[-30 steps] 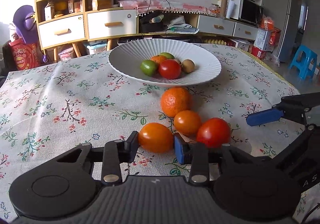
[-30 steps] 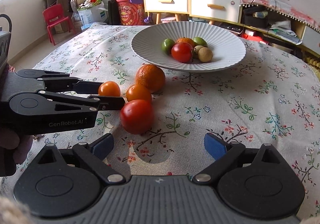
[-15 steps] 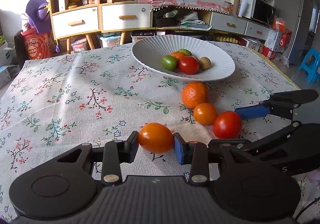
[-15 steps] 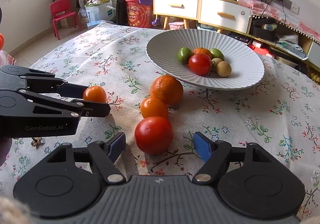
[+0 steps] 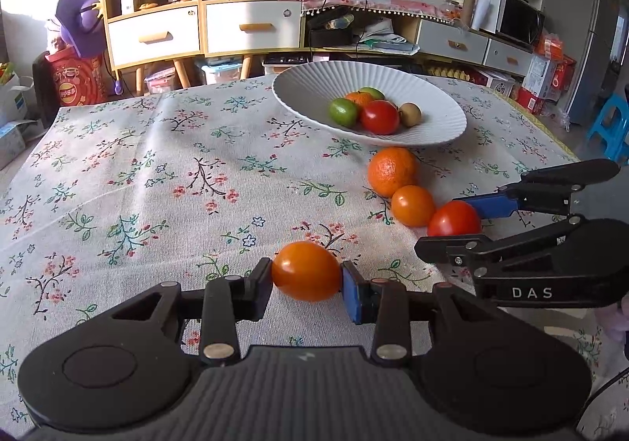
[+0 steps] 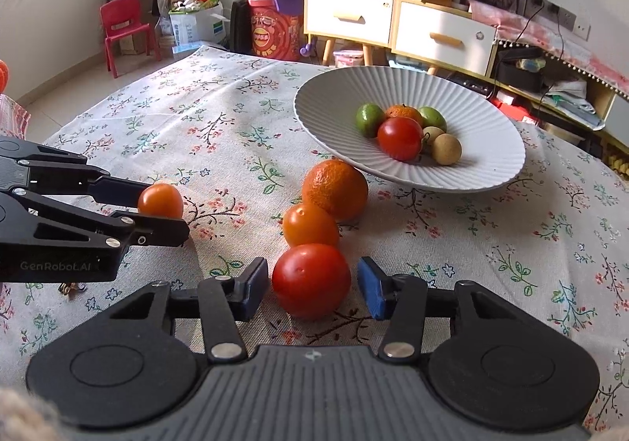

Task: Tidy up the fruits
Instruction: 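Close the left tool on an orange tomato while the right tool grasps a red tomato, then carry both tomatoes into the white bowl and open both tools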

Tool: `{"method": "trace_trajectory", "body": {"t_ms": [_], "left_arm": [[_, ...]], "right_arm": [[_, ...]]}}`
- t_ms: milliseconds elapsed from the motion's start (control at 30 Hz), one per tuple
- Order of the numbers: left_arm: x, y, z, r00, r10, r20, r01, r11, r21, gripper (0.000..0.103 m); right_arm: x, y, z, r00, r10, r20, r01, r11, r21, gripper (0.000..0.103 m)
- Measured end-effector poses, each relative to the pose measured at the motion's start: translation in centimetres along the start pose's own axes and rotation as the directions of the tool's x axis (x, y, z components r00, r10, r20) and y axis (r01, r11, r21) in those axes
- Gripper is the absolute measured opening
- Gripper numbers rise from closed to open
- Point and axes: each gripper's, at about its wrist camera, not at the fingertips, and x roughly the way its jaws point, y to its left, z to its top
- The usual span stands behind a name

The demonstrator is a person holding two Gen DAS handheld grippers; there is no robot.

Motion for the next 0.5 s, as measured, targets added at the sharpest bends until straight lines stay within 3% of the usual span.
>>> {"method": "trace_trajectory", "body": {"t_ms": [67,500], "left_arm": [[0.0,0.0,0.0,1.000,-0.001,-0.001,0.001,1.000,-0.002,0.037],[-0.2,-0.2,1.0,1.000,-0.021,0.000,0.021,1.000,-0.013,0.037]], "right_arm": [[-0.1,0.1,0.0,1.000,0.002,0.002,-0.002,1.000,-0.002,0.037],[-1.1,0.0,0.8,1.000,0.029,0.005,-0.029,0.999,0.020,0.033]]}}
